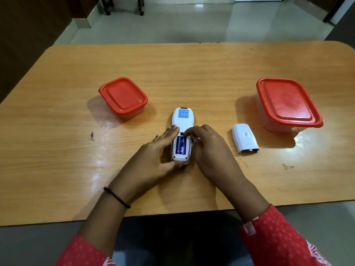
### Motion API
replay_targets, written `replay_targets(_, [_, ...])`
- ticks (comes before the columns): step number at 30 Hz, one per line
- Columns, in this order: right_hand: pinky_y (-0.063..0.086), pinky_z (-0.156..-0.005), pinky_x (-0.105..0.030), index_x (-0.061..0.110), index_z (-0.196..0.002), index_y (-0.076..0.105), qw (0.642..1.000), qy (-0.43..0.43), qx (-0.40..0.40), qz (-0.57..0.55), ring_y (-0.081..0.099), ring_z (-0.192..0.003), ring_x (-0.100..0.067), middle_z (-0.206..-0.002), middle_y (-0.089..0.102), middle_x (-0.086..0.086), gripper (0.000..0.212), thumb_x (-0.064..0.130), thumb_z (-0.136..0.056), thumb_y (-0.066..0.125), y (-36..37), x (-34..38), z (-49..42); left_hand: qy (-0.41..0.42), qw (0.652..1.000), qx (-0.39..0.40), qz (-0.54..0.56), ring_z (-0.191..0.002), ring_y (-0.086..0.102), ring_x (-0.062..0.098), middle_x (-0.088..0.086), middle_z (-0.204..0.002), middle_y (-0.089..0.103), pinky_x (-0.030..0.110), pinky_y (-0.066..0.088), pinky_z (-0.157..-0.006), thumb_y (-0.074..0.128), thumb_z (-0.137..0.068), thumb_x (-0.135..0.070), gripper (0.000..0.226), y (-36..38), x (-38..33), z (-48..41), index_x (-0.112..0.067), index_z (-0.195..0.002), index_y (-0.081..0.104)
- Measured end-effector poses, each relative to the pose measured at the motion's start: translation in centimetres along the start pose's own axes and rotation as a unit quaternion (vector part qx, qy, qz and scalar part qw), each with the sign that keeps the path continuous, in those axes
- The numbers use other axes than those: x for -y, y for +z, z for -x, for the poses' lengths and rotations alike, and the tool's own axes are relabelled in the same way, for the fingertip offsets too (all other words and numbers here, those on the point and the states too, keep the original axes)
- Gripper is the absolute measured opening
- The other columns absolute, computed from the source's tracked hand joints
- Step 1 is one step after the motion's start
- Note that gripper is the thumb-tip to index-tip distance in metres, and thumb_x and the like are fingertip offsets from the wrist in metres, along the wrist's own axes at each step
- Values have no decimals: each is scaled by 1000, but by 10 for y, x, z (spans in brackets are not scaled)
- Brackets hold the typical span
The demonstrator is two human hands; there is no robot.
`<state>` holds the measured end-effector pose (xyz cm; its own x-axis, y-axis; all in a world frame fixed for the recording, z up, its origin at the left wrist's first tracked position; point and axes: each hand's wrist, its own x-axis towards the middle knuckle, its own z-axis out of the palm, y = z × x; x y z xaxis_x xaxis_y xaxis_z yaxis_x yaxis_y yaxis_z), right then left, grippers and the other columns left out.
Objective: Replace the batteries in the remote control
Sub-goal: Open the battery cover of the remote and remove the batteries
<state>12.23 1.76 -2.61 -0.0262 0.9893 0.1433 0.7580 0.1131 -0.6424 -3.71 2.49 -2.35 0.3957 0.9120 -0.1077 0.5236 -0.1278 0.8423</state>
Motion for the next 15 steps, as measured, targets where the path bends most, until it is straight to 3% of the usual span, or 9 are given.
replay_targets(3, [39,-70,-28,15,-106,64,1000,3,8,-23,54,-89,-18,-98,57,-4,25,7,-90,46,-3,-1,-5,15,998,-61,-24,-138,24,-4,-13,-151,32,20,21,-115,80,-72,-20,87,9,-1,1,-29,-144,32])
replay_targets(6, [34,-68,-24,14,-105,65,1000,-4,4,-7,51,-87,-16,-96,57,-3,22,9,-93,47,-3,0,-6,37,994,-71,-68,-132,15,-11,-22,-144,21,11,15,-111,79,-73,-24,88,10,-1,1,-28,-145,30])
replay_targets(10, [43,-73,-34,7,-105,65,999,-27,-8,35,53,-90,-23,-97,58,-8,22,8,-91,47,0,6,-5,36,997,-50,-44,-136,15,-8,-18,-149,22,13,11,-113,78,-74,-26,89,9,0,-1,-28,-146,26])
replay_targets(13, [38,-66,-33,1,-100,61,998,-23,0,57,51,-85,-27,-96,53,-11,22,0,-88,42,2,10,-8,17,998,-60,-17,-136,25,-4,-11,-150,34,20,14,-117,79,-72,-23,88,10,2,-3,-29,-145,30])
replay_targets(15, [38,-67,-36,-3,-94,58,999,-12,13,46,51,-84,-31,-95,52,-15,20,-1,-88,39,1,12,-14,7,998,-66,-15,-140,29,7,-11,-148,38,26,17,-119,81,-70,-27,89,11,3,-3,-30,-144,32])
